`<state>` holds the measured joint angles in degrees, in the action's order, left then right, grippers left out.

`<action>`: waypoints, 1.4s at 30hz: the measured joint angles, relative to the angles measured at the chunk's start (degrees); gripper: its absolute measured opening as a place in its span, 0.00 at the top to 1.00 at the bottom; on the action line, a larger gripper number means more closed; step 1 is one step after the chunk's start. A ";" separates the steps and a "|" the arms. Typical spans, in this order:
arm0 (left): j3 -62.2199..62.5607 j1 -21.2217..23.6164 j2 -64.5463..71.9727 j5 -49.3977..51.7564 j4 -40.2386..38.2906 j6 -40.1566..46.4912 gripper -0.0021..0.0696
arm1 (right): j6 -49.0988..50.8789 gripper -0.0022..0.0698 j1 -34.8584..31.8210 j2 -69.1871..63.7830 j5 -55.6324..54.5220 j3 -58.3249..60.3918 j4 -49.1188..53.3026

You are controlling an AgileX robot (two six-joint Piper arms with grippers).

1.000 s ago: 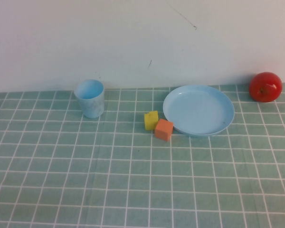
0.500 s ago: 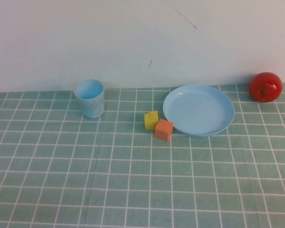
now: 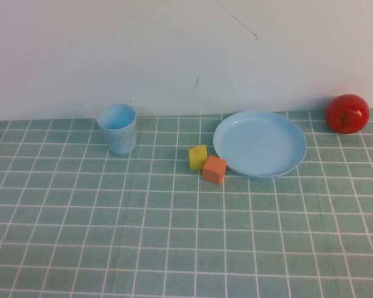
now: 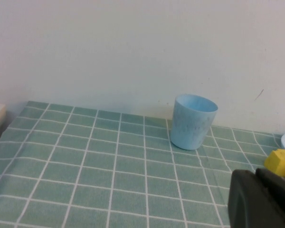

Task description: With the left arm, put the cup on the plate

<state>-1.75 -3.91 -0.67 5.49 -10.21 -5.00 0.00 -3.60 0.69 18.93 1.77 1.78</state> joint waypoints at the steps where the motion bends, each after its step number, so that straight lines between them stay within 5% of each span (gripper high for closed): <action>1: 0.00 0.00 0.00 0.00 0.00 0.00 0.97 | 0.00 0.97 0.00 0.00 0.92 0.00 0.00; 29: 0.00 0.00 0.00 1.14 0.12 0.09 0.97 | -2.44 0.97 0.00 0.00 1.47 0.00 0.00; 42: 0.00 0.00 0.00 7.46 8.67 0.87 0.97 | -2.79 0.97 0.00 0.00 1.47 0.00 0.00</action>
<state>-1.75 -3.91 -0.67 12.94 -1.54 -4.13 -2.79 -3.60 0.69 20.40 1.77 1.78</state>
